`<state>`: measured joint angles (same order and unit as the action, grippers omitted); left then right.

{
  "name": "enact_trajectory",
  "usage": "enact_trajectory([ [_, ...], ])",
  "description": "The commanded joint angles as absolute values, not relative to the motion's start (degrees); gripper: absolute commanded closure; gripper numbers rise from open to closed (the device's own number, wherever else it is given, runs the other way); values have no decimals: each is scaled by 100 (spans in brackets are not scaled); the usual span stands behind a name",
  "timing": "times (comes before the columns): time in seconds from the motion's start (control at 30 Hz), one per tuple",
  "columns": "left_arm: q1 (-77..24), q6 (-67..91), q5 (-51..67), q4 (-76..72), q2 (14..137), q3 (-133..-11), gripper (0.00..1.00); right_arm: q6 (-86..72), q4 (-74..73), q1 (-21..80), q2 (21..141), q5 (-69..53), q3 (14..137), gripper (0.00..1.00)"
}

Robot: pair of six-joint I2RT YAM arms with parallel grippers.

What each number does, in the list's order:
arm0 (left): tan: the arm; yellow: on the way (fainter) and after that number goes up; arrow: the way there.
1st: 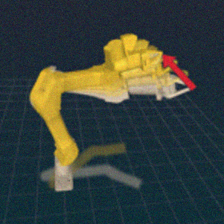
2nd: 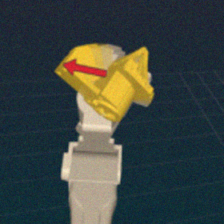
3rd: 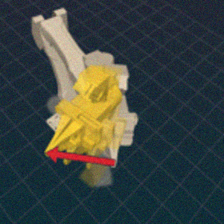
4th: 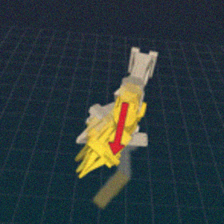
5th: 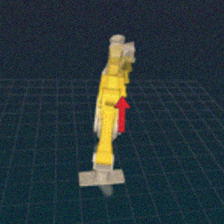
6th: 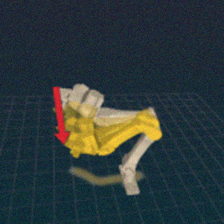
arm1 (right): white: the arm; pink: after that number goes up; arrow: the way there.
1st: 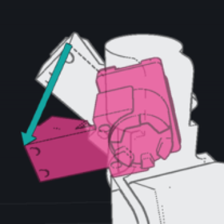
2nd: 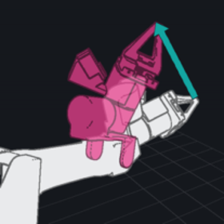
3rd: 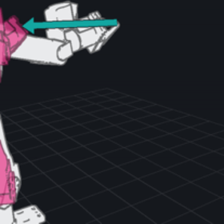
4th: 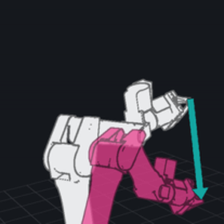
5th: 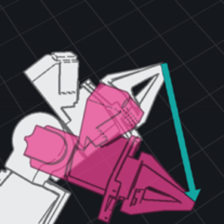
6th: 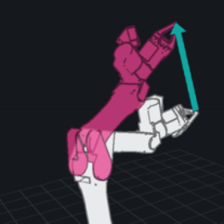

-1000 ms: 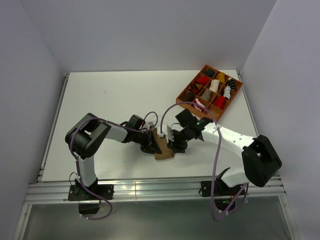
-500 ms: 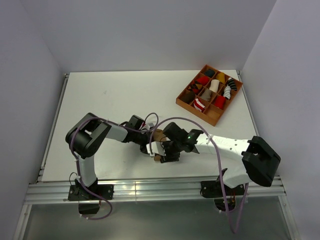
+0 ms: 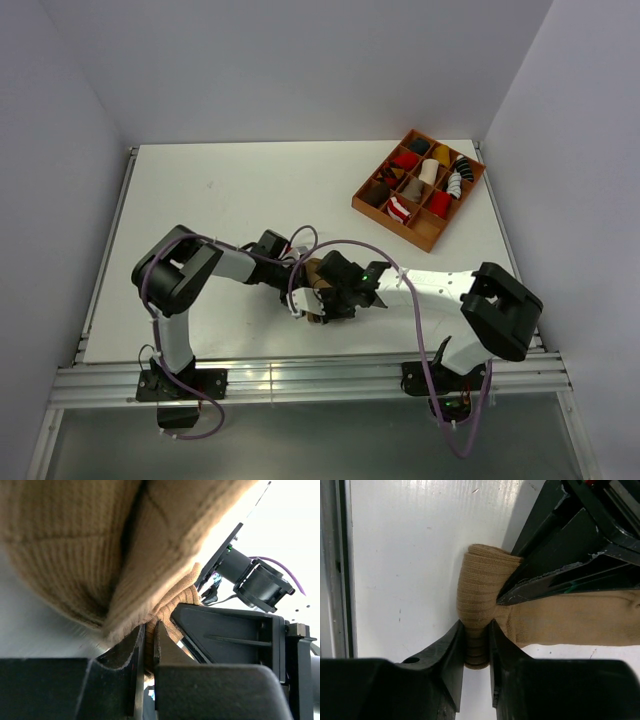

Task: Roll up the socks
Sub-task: Roll the sock at the center of the board.

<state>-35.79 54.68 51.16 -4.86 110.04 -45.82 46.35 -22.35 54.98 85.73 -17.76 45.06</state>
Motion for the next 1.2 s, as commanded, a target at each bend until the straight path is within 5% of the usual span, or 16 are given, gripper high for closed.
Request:
enact_trajectory([
  [0.0, -3516, 5282, 4404, 44, 10996, -4298, 88, 4518, -2328, 5467, 8798, -1643, 4614, 78],
  [0.3, -3252, 5361, 3920, -491, 10275, -4079, 66, 4763, -3805, 4650, 9562, -2873, 5492, 81],
  [0.8, -2936, 5176, 2858, -1229, 8967, -3464, 62, 5203, -5430, 4053, 10941, -3726, 6767, 82],
  [1.17, -3172, 5547, 1909, -3023, 7035, -1530, 63, 5116, -6600, 3604, 12224, -4122, 8226, 82],
])
